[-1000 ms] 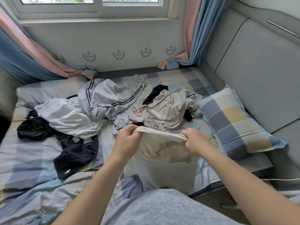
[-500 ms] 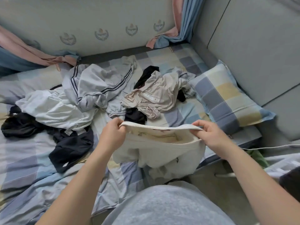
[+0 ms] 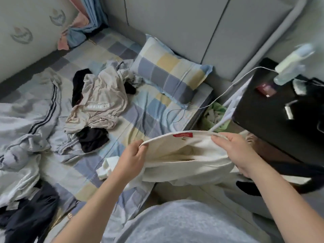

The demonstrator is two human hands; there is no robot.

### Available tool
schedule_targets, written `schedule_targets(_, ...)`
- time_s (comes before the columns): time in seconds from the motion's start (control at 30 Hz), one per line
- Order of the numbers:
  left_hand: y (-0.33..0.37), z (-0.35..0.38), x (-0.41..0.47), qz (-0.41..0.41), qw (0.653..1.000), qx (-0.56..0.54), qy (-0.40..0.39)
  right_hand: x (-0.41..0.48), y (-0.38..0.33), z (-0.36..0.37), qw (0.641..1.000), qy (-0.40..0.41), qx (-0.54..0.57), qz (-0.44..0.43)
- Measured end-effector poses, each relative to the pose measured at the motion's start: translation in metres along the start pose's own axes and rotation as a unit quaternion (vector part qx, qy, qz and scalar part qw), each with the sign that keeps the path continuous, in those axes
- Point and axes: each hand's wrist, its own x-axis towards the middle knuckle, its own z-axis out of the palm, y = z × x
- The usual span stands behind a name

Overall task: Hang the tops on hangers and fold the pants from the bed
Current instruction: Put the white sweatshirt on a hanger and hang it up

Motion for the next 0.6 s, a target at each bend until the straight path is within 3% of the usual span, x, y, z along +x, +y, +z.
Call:
schedule_targets(0.33,0.121,0.152,-0.057,0.181,0.964,0.033,-0.19,-0.164,0.126,-0.107,0.968,0.205,0.122,0.078)
schedule_targets(0.6,0.197,0.313,-0.177,0.213,0.927,-0.037,-0.306,-0.331,0.244,-0.201,0.916,0.349,0.18,0.087)
